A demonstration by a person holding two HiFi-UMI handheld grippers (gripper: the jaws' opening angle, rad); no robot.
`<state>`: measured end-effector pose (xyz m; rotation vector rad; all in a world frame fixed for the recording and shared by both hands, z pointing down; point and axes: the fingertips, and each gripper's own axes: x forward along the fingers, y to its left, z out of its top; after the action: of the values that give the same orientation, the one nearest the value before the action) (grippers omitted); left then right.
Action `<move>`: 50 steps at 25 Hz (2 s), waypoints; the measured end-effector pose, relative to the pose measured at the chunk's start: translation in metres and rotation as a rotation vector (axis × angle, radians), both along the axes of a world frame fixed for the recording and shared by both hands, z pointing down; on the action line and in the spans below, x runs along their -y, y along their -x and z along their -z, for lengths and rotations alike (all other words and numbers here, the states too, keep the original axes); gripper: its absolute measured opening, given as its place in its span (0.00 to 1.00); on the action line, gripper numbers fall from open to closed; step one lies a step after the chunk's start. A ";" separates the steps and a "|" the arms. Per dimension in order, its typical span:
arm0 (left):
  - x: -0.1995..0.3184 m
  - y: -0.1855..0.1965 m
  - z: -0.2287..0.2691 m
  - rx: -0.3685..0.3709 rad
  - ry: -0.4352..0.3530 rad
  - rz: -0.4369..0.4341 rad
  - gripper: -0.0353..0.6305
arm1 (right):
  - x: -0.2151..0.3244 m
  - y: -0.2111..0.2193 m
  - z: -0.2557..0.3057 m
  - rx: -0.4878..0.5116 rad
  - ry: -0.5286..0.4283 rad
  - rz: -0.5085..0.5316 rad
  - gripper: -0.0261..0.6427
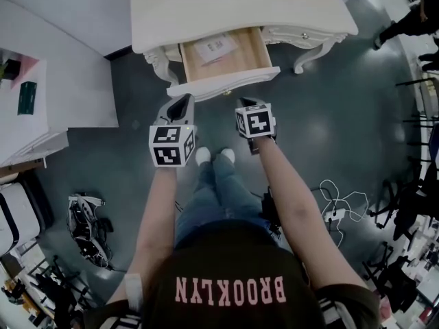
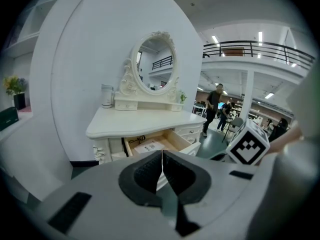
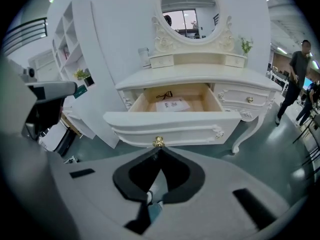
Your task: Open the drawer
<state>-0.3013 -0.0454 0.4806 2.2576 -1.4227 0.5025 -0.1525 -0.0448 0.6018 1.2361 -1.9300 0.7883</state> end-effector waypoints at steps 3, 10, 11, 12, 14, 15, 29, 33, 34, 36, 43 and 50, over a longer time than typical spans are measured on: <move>0.002 -0.001 0.013 0.001 -0.022 -0.002 0.06 | 0.003 0.000 0.018 0.017 -0.023 -0.006 0.03; 0.014 -0.001 0.044 -0.009 -0.083 0.005 0.06 | 0.015 -0.004 0.064 0.060 -0.105 -0.009 0.03; 0.016 -0.001 0.049 -0.012 -0.095 0.006 0.06 | 0.017 -0.005 0.071 0.062 -0.118 -0.011 0.03; 0.018 0.000 0.054 -0.014 -0.105 0.005 0.06 | 0.019 -0.007 0.077 0.064 -0.129 -0.013 0.03; 0.021 -0.001 0.063 -0.014 -0.125 0.000 0.06 | 0.020 -0.010 0.090 0.072 -0.153 -0.019 0.03; 0.023 -0.001 0.068 -0.014 -0.136 -0.002 0.06 | 0.021 -0.011 0.097 0.077 -0.167 -0.023 0.03; 0.039 -0.003 0.148 0.016 -0.350 -0.031 0.06 | 0.028 -0.017 0.216 0.104 -0.470 0.018 0.03; 0.040 0.000 0.168 0.010 -0.396 -0.028 0.06 | 0.025 -0.015 0.253 0.127 -0.571 0.033 0.03; 0.041 0.001 0.172 0.009 -0.407 -0.026 0.06 | 0.025 -0.014 0.260 0.137 -0.591 0.032 0.03; 0.044 0.003 0.181 0.008 -0.429 -0.025 0.06 | 0.025 -0.014 0.274 0.148 -0.629 0.032 0.03; 0.046 0.003 0.220 0.019 -0.527 -0.039 0.06 | 0.025 -0.018 0.335 0.124 -0.804 0.054 0.03; 0.052 0.001 0.252 0.000 -0.601 -0.035 0.06 | 0.028 -0.026 0.377 0.063 -0.942 0.056 0.03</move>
<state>-0.3019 -0.0975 0.2281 2.7354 -1.7057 0.0802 -0.1261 -0.0731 0.2250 1.6588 -2.4663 -0.1850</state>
